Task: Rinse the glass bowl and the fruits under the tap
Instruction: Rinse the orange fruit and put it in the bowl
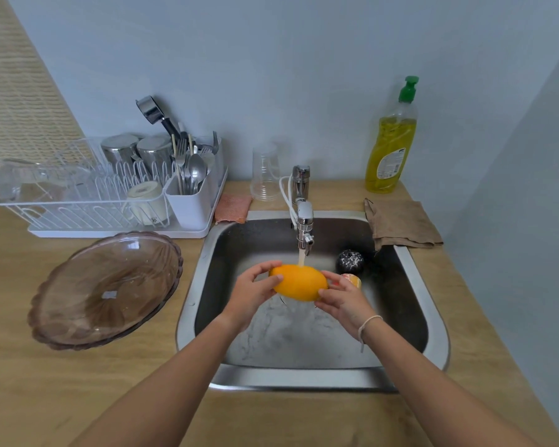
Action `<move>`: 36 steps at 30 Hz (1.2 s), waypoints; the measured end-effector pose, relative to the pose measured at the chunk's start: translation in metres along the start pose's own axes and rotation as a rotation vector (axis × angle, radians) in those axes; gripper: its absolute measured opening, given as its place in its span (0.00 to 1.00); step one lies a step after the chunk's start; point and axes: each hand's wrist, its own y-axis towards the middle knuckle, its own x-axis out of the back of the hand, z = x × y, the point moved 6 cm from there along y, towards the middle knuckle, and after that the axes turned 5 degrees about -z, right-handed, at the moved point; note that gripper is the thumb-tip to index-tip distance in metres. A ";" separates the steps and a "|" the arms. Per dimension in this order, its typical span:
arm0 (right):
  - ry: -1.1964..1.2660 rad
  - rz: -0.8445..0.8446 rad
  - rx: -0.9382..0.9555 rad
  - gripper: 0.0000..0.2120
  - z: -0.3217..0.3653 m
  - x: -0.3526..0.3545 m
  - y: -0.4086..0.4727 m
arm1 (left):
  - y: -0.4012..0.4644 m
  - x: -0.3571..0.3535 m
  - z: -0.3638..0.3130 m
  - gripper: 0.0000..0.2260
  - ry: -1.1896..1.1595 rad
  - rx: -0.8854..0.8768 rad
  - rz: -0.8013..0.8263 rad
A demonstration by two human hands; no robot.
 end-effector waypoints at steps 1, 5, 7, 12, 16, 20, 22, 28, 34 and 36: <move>0.032 -0.005 -0.014 0.19 -0.003 0.001 0.000 | -0.001 -0.001 -0.002 0.09 0.009 -0.018 -0.004; 0.055 -0.003 0.015 0.17 -0.003 -0.004 -0.001 | -0.003 0.000 -0.003 0.10 -0.017 -0.041 -0.046; 0.009 -0.007 0.066 0.16 -0.001 -0.007 -0.003 | -0.004 0.007 0.001 0.12 -0.051 -0.008 -0.080; -0.079 -0.083 0.086 0.12 -0.014 -0.017 -0.006 | -0.014 0.031 0.015 0.12 -0.002 0.033 -0.186; -0.112 -0.099 0.042 0.08 -0.027 -0.030 -0.011 | -0.022 0.048 0.009 0.11 0.066 -0.036 -0.251; -0.101 -0.084 0.020 0.11 -0.031 -0.045 -0.016 | -0.021 0.058 -0.020 0.13 0.141 -0.139 -0.239; -0.056 -0.072 0.020 0.12 -0.032 -0.057 -0.019 | -0.018 0.066 -0.031 0.13 0.190 -0.170 -0.209; 0.103 -0.122 0.093 0.14 -0.039 -0.089 -0.028 | -0.014 0.086 -0.058 0.14 0.312 -0.265 -0.092; 0.095 -0.147 0.219 0.16 -0.011 -0.143 -0.026 | -0.015 0.131 -0.097 0.10 0.174 -0.320 -0.125; 0.065 -0.115 0.266 0.18 0.000 -0.169 -0.025 | -0.016 0.156 -0.111 0.10 0.160 -0.341 -0.149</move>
